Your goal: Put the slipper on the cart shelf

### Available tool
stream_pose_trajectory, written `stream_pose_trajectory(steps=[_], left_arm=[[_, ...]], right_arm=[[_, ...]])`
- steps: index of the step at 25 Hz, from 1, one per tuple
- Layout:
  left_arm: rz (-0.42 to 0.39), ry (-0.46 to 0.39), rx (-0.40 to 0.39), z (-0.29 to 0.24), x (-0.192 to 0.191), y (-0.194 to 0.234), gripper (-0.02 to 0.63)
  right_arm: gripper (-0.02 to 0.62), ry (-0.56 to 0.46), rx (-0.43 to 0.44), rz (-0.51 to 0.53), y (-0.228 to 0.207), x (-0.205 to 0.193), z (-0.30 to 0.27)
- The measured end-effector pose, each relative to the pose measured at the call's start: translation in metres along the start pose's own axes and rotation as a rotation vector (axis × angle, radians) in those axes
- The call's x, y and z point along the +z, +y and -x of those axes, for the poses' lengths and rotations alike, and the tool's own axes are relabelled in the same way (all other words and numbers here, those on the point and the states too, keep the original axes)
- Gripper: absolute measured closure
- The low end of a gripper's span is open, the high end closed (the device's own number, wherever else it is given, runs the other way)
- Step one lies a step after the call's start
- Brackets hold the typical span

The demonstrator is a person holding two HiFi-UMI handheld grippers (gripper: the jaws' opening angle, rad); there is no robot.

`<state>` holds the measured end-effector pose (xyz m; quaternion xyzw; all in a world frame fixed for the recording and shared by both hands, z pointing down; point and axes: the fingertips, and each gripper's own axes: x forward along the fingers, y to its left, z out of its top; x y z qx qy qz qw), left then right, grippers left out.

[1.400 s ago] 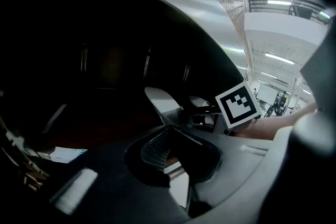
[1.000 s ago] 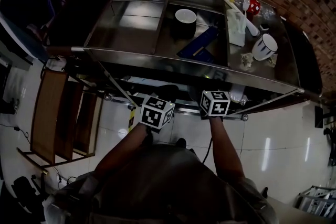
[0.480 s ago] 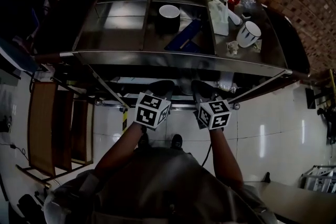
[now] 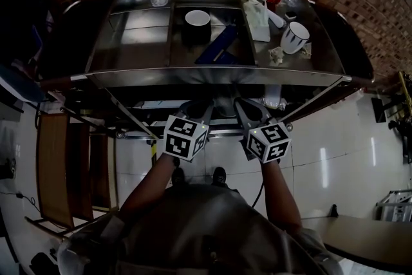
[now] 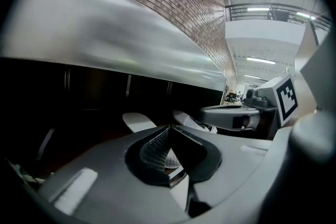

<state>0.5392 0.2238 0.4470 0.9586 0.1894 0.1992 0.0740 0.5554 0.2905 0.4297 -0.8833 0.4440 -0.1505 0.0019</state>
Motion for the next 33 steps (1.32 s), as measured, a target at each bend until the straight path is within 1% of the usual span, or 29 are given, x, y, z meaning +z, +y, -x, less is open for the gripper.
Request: stream_pose_trajectory(steps=[14, 33], left_arm=[[0.015, -0.003, 0.018, 0.0044, 0.0004, 0.0070, 0.598], [0.019, 0.011, 0.013, 0.0002, -0.0040, 0.0015, 0.598]], right_arm=[[0.597, 0.002, 0.033, -0.005, 0.0087, 0.0016, -0.0060], [0.597, -0.005, 0.027, -0.026, 0.0023, 0.0024, -0.0004]])
